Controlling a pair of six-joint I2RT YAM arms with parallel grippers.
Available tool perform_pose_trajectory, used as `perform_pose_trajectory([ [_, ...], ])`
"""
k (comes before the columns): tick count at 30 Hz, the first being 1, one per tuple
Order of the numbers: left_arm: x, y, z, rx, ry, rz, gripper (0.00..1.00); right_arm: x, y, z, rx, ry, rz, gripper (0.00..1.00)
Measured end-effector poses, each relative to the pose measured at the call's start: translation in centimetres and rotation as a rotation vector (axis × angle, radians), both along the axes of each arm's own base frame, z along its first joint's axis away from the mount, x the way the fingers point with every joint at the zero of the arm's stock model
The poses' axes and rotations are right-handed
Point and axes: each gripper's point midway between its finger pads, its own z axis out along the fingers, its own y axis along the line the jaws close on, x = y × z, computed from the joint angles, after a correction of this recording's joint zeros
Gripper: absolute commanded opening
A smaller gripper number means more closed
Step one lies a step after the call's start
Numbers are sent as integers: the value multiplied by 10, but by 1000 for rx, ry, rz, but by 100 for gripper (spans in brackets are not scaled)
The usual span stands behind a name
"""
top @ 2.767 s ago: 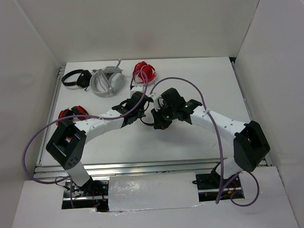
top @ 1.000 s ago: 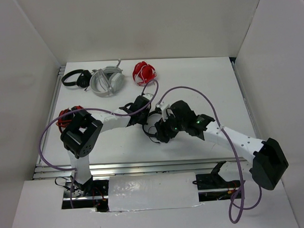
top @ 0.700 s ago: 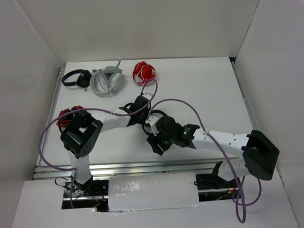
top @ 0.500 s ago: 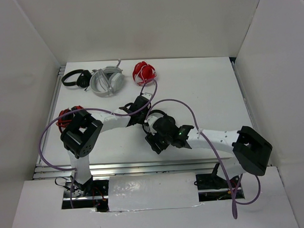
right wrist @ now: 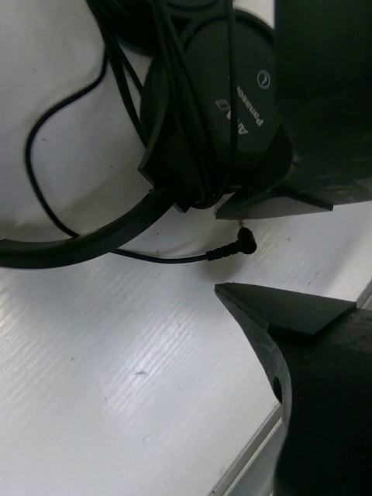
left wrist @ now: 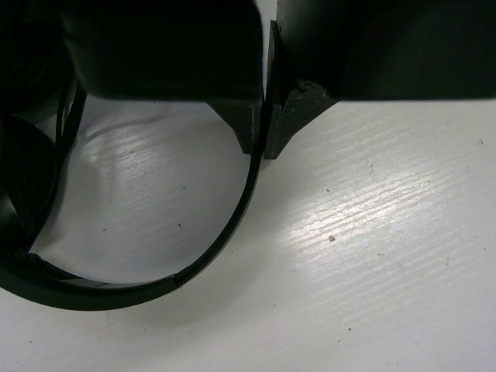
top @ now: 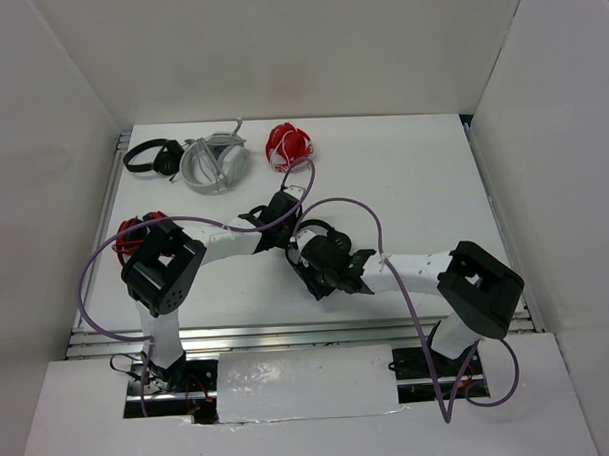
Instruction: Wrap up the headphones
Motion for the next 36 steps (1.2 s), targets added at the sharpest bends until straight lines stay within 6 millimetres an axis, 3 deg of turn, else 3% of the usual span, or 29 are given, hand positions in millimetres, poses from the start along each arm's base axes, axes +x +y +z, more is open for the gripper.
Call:
perform_pose_trajectory([
  [4,0,0,0,0,0,-1,0,-1,-2,-7,-11,17,-14,41],
  [9,0,0,0,1,-1,0,0,0,-1,-8,-1,17,-29,1],
  [13,1,1,0,5,-3,4,0,-2,-3,-6,10,13,-50,0],
  [16,1,2,0,10,-6,8,0,-8,-10,9,29,0,-64,0],
  [22,3,6,1,28,-10,22,0,-16,-17,87,217,-100,-82,0],
  [24,4,6,2,28,-12,23,0,-17,-21,102,253,-118,-89,0],
  [28,5,5,4,30,-17,25,0,-8,-32,105,267,-113,-130,0],
  [36,9,4,7,23,-35,25,0,41,-65,100,252,-112,-284,0],
])
